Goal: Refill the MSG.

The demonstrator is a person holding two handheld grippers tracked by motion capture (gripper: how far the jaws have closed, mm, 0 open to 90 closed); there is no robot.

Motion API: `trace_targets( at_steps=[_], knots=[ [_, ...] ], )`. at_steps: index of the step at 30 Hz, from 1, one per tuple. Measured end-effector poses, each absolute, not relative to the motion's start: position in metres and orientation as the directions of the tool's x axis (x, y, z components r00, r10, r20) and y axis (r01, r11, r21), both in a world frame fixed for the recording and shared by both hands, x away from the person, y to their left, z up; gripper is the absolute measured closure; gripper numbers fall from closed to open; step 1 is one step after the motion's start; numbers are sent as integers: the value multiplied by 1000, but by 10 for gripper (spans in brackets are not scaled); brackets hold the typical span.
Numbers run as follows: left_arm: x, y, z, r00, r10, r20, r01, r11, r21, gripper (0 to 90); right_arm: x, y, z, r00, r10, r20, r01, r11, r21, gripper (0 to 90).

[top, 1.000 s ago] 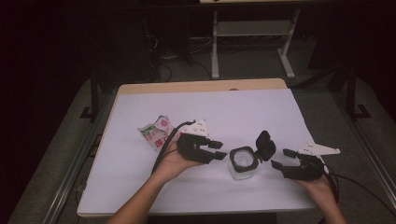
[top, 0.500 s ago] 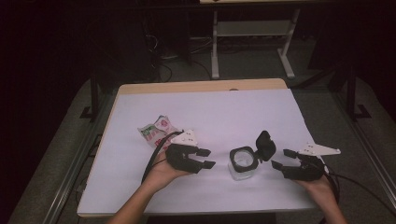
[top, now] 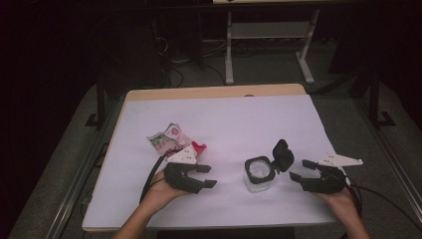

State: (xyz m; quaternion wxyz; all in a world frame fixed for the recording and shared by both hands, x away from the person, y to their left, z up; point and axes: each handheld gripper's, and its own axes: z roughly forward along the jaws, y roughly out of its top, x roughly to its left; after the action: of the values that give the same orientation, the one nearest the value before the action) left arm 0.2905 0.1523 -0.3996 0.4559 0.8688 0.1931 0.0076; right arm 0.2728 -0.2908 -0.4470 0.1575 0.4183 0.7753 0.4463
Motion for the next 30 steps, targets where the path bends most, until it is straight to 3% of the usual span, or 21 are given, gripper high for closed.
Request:
trace_targets(
  at_steps=[30],
  knots=[
    [269, 246, -411, 842, 519, -146, 411, -442, 797, 446, 272, -293, -449, -593, 795, 128, 515, 253, 819, 273]
  ],
)
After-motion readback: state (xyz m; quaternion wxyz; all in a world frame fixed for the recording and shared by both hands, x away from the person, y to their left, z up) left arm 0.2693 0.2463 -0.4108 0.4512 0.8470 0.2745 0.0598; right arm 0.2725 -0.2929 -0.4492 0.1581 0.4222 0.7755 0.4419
